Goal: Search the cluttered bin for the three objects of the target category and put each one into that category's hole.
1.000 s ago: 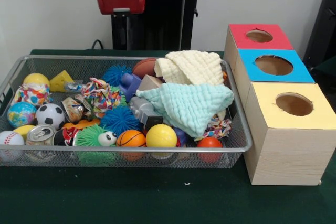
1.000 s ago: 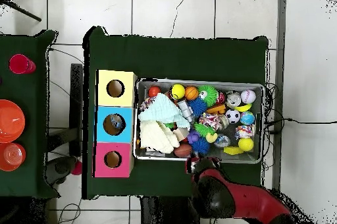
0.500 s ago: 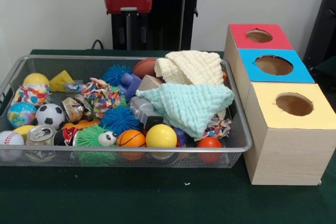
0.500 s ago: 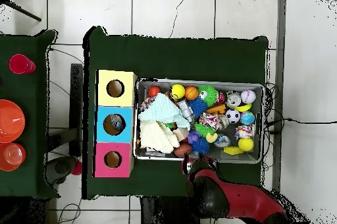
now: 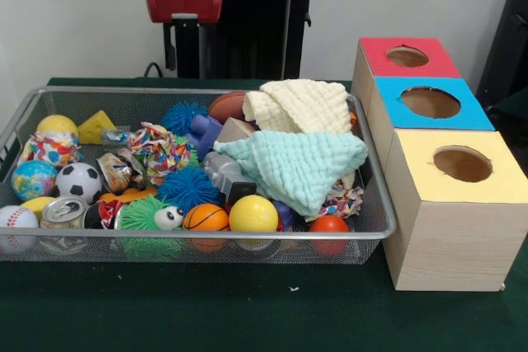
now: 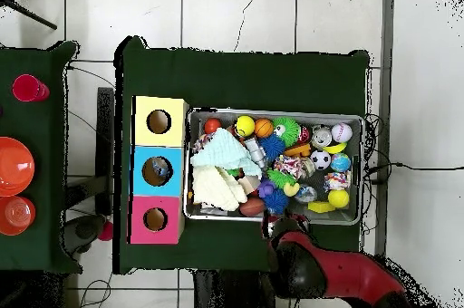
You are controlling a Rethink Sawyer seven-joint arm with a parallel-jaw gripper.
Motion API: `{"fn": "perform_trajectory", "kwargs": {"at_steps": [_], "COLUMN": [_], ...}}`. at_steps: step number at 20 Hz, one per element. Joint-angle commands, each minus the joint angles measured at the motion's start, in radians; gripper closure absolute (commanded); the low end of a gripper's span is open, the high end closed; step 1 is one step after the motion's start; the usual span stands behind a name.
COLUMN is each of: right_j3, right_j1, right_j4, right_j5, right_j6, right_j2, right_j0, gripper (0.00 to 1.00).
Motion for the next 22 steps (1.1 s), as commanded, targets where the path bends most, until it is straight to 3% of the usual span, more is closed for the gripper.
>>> {"fn": "perform_trajectory", "kwargs": {"at_steps": [1,4,12,17,22], "right_j3": [-0.101,-0.106,-0.122,-0.129,-0.137], "right_j1": [0.114,0.126,0.175,0.204,0.174], "right_j4": [-0.014,-0.006,0.003,-0.016,0.012], "right_j5": [0.314,0.404,0.586,0.631,0.676], "right_j6": [-0.235,-0.307,-0.343,-0.326,-0.275], "right_j2": [0.295,0.396,0.547,0.605,0.647], "right_j0": [-0.213,-0.282,-0.392,-0.43,-0.454], "gripper": [0.0,0.0,0.0,0.0,0.0]}}
